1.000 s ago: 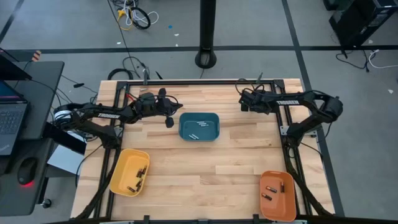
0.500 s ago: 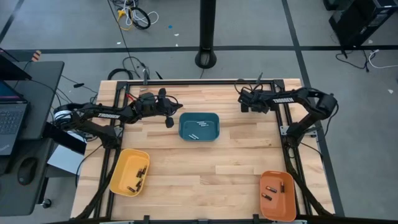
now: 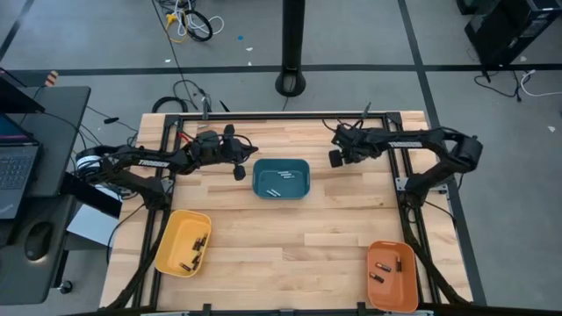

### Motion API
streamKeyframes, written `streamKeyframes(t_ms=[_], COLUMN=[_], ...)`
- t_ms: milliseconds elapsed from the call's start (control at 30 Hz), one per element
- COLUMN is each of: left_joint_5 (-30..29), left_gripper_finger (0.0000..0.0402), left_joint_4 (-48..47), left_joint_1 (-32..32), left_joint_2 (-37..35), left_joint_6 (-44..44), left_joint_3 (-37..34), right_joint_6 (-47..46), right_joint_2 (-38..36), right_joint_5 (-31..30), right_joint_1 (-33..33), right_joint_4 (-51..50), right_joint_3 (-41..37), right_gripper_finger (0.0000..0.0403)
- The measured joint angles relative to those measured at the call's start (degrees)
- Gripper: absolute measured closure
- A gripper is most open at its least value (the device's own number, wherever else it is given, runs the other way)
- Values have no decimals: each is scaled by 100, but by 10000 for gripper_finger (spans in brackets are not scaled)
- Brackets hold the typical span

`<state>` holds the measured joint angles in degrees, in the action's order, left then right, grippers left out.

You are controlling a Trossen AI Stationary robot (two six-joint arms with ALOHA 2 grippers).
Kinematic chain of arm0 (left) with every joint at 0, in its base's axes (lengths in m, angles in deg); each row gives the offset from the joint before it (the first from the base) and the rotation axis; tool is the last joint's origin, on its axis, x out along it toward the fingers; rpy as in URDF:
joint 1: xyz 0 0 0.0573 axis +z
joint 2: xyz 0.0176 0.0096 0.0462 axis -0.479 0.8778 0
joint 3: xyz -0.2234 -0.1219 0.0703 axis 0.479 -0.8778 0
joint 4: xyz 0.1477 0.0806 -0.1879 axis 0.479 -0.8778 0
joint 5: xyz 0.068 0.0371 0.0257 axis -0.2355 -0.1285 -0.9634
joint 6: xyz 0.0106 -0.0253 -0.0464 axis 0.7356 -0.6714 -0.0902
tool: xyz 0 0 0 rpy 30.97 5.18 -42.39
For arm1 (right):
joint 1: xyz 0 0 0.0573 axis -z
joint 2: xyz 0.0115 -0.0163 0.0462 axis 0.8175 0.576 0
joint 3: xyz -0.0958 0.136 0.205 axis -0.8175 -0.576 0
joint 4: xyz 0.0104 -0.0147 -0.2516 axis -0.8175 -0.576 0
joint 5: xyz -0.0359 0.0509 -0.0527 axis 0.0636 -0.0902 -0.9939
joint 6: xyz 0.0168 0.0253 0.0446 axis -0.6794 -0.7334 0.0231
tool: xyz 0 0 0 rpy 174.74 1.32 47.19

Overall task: Sort batteries
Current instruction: Put the large black battery into the orange bin

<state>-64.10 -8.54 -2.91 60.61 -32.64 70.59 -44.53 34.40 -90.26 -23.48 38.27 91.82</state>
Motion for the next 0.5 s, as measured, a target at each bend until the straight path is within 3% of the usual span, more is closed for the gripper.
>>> streamKeyframes(t_ms=[267,500], left_joint_5=[-1,-1], left_gripper_finger=[392,392], left_joint_4=[-7,-7], left_joint_1=[0,0], left_joint_2=[0,1], left_joint_6=[17,19], left_joint_3=[0,-1], right_joint_6=[115,-1502], right_joint_2=[-933,-1334], right_joint_5=[497,1219], right_joint_1=[-1144,-3278], right_joint_4=[-1435,-2325], right_joint_3=[1065,1943], right_gripper_finger=[350,350])
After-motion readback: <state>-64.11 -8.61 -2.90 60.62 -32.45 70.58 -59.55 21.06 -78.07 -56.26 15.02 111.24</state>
